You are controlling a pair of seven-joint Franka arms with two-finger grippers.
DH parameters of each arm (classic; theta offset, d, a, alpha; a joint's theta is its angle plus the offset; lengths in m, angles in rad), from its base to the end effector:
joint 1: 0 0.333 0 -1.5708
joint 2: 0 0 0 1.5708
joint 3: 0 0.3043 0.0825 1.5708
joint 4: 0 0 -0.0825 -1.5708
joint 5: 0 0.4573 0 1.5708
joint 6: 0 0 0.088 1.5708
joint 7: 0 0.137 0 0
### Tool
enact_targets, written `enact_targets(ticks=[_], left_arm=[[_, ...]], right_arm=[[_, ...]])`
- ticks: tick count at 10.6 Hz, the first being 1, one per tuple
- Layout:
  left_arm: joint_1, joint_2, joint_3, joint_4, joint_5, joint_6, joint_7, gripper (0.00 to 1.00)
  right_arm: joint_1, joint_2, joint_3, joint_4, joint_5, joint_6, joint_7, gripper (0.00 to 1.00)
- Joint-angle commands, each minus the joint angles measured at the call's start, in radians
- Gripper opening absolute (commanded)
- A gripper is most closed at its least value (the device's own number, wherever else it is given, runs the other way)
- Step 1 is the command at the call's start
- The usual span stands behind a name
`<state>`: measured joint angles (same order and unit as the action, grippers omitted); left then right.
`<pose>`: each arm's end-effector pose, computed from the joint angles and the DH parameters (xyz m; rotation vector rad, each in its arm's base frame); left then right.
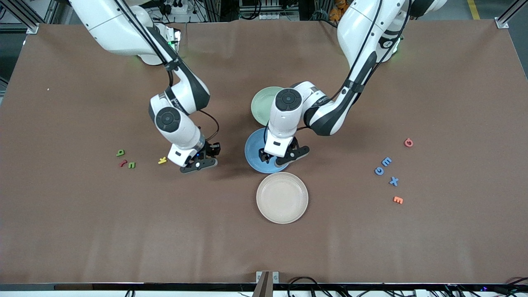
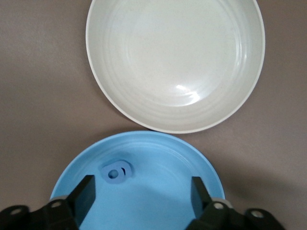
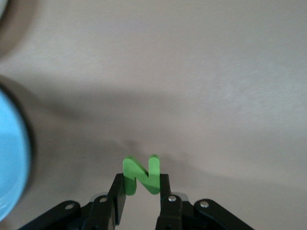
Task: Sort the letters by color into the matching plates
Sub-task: 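Carry N to the green plate while the left gripper places g on blue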
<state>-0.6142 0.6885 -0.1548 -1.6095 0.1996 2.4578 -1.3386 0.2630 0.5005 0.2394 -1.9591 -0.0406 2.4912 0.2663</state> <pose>0.5577 -0.5216 0.1572 2.9268 0.6985 0.1850 0.5819 0.3237 0.1325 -3.0211 -0.3596 -0.0156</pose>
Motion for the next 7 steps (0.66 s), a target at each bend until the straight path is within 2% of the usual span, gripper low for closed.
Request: enact_targets(ticks=[1,4,6,7], left_arm=[[0.04,0.002,0.024,0.016,0.03,-0.037,0.079,1.0],[0.154,-0.029,0.024,0.014,0.032,-0.133,0.258,1.0],[0.235,-0.047,0.021,-0.007,0.032,-0.148,0.364,1.0],[0.264,-0.07,0.021,-0.048,0.032,-0.148,0.413,1.0]], right_arm=[[-0.004,-0.03,0.087,-0.014,-0.001,-0.015,0.127,0.0],[0.01,-0.033,0.184,-0.012,-0.002,-0.015,0.276,0.0],[0.088,-0.036,0.195,-0.012,-0.008,-0.015,0.387,0.0],[0.141,-0.033,0.193,-0.005,-0.012,-0.014,0.448,0.0]])
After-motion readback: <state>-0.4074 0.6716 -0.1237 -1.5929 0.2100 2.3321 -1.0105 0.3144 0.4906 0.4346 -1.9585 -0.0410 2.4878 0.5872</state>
